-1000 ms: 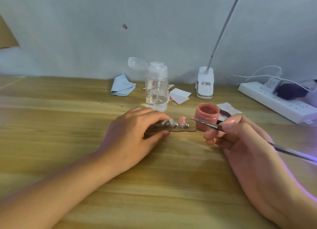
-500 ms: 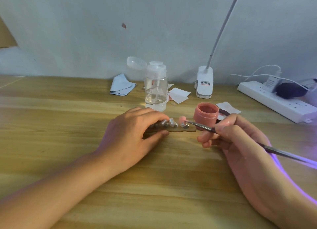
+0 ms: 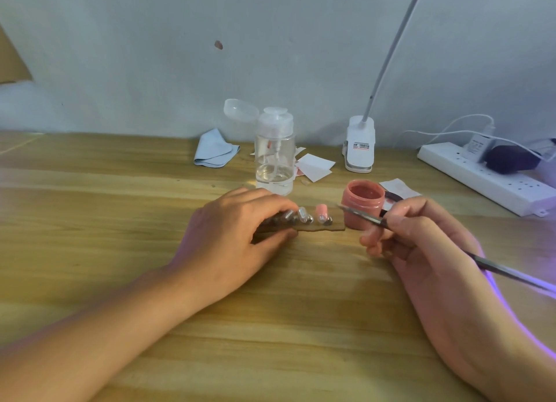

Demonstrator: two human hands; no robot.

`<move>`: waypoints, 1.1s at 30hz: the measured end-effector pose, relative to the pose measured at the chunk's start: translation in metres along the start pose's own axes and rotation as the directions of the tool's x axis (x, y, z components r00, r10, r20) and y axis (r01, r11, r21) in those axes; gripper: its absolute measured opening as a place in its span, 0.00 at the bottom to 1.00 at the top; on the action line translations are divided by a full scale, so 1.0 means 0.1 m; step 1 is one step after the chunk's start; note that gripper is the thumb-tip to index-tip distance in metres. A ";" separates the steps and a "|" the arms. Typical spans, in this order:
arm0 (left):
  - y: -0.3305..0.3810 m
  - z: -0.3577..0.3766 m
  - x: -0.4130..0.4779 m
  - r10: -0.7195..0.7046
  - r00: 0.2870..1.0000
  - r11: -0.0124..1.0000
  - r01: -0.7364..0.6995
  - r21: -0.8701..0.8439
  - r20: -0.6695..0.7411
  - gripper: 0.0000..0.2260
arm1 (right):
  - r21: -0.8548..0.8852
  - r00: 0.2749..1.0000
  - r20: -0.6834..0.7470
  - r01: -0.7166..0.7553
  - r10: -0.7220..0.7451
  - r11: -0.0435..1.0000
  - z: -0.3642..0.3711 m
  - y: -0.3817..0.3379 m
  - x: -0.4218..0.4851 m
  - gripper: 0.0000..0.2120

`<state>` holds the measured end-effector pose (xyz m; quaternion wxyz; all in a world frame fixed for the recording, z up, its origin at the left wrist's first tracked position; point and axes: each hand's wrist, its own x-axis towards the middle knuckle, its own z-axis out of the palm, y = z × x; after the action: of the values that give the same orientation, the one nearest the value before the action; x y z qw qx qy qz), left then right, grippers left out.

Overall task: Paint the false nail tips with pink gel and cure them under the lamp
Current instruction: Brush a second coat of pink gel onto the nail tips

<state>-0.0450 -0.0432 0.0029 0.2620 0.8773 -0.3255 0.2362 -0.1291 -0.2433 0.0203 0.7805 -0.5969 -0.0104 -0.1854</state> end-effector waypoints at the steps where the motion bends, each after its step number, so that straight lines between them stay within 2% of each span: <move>1: 0.00 0.00 0.00 0.000 1.000 1.000 0.000 0.004 0.003 0.09 | 0.030 1.000 -0.004 -0.003 0.003 1.000 0.00 -0.01 0.01 0.07; 3: 0.00 0.00 0.00 -0.001 1.000 1.000 0.001 0.015 0.000 0.09 | 0.079 1.000 0.017 -0.018 0.017 0.997 0.00 -0.03 0.01 0.03; 7: 0.00 0.01 0.00 0.006 1.000 0.998 -0.006 0.057 -0.010 0.08 | 0.066 0.999 0.045 -0.028 0.025 0.997 0.00 -0.04 0.02 0.04; 10: -0.02 0.01 -0.01 0.004 1.000 0.998 -0.004 0.069 0.001 0.08 | -0.028 1.000 -0.017 -0.021 0.021 0.999 -0.02 -0.01 0.00 0.07; 15: -0.01 0.01 -0.01 0.010 0.999 0.995 -0.014 0.098 0.033 0.09 | -0.060 0.992 -0.122 -0.039 0.032 0.997 -0.02 0.01 0.03 0.11; 22: 0.00 0.00 -0.01 0.009 0.999 0.993 -0.014 0.121 0.041 0.09 | -0.140 0.994 -0.105 -0.037 0.022 0.989 0.00 0.01 0.01 0.10; 33: 0.01 0.01 0.00 0.010 1.000 0.992 -0.010 0.124 0.004 0.08 | -0.155 1.000 -0.025 -0.004 0.000 0.988 0.01 0.03 0.00 0.10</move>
<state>-0.0460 -0.0443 0.0028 0.2052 0.8906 -0.3152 0.2556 -0.1281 -0.2414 0.0176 0.7320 -0.6534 0.0143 -0.1924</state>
